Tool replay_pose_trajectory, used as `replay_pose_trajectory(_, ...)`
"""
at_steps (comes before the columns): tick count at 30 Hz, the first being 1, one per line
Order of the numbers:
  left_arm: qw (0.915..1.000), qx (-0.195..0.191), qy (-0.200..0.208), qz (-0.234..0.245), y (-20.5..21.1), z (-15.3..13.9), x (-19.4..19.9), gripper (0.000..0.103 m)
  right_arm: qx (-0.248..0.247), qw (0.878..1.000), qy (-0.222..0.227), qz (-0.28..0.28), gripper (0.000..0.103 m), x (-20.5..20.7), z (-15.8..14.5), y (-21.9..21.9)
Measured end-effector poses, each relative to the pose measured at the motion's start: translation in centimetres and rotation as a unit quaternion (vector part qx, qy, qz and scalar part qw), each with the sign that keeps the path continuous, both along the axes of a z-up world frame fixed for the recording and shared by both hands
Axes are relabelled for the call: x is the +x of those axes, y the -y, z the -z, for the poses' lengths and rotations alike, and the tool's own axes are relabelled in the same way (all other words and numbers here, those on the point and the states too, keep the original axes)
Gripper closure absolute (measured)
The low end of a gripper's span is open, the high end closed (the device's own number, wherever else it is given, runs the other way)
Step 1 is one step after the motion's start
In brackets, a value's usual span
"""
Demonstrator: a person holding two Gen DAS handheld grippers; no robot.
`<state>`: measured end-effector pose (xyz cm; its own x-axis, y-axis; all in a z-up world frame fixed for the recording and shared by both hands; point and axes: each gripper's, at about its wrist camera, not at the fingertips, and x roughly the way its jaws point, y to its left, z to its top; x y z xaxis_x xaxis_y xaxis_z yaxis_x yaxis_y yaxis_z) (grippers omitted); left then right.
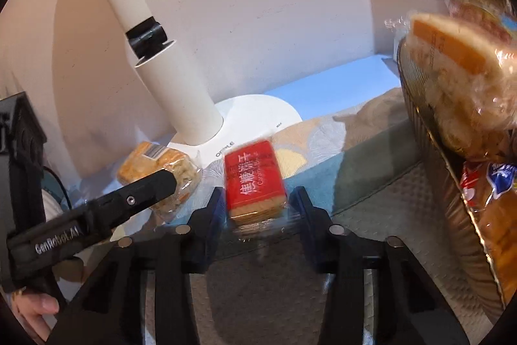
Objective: Organize snacks
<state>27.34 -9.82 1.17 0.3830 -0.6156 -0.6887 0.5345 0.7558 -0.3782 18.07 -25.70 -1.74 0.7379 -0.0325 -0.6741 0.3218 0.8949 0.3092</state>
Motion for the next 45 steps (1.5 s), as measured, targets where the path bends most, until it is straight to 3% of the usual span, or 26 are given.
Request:
replay_pose_trajectory(3,0.9988,0.026,0.041,0.001,0.7,-0.6,-1.0,0.027,0.009,1.000,0.007,-0.003,0.066,-0.3,0.0,0.3)
replay_pose_trajectory(6,0.9980,0.036,0.049,-0.014,0.3,-0.8,-1.2,0.027,0.029,0.999,0.023,-0.019,0.067,-0.9,-0.2,0.5)
replay_pose_trajectory(13,0.9975,0.050,0.030,-0.041,-2.2,-1.5,-3.7,0.027,0.016,0.997,0.016,-0.075,0.067,-3.4,-0.9,-0.8)
replay_pose_trajectory(18,0.9933,0.100,0.000,-0.058,-4.9,-1.1,-8.4,0.027,0.013,0.992,-0.015,-0.121,0.067,-6.9,-1.0,-1.7)
replay_pose_trajectory(25,0.9908,0.108,0.002,-0.081,-7.6,-0.1,-15.0,0.027,-0.024,0.985,-0.058,-0.163,0.067,-11.4,-0.8,-2.9)
replay_pose_trajectory(27,0.9898,0.113,0.006,-0.087,-7.7,-0.1,-15.6,0.027,-0.047,0.983,-0.064,-0.166,0.060,-11.3,-1.0,-3.3)
replay_pose_trajectory(29,0.9891,0.115,0.006,-0.091,-7.9,-0.1,-15.8,0.025,-0.060,0.980,-0.073,-0.175,0.046,-11.0,-0.9,-3.7)
replay_pose_trajectory(34,0.9809,0.173,0.011,-0.089,-6.8,1.1,-15.6,0.019,-0.112,0.974,-0.085,-0.177,0.024,-10.0,-0.7,-4.3)
replay_pose_trajectory(40,0.9760,0.197,0.032,-0.086,-6.3,2.1,-15.5,0.001,-0.142,0.968,-0.098,-0.180,0.010,-8.0,0.1,-3.8)
replay_pose_trajectory(42,0.9768,0.193,0.031,-0.088,-6.5,2.3,-15.2,0.000,-0.136,0.968,-0.099,-0.185,0.000,-7.5,0.3,-3.6)
replay_pose_trajectory(45,0.9773,0.190,0.036,-0.086,-6.6,2.5,-14.8,0.000,-0.150,0.965,-0.105,-0.186,0.000,-7.0,0.5,-4.0)
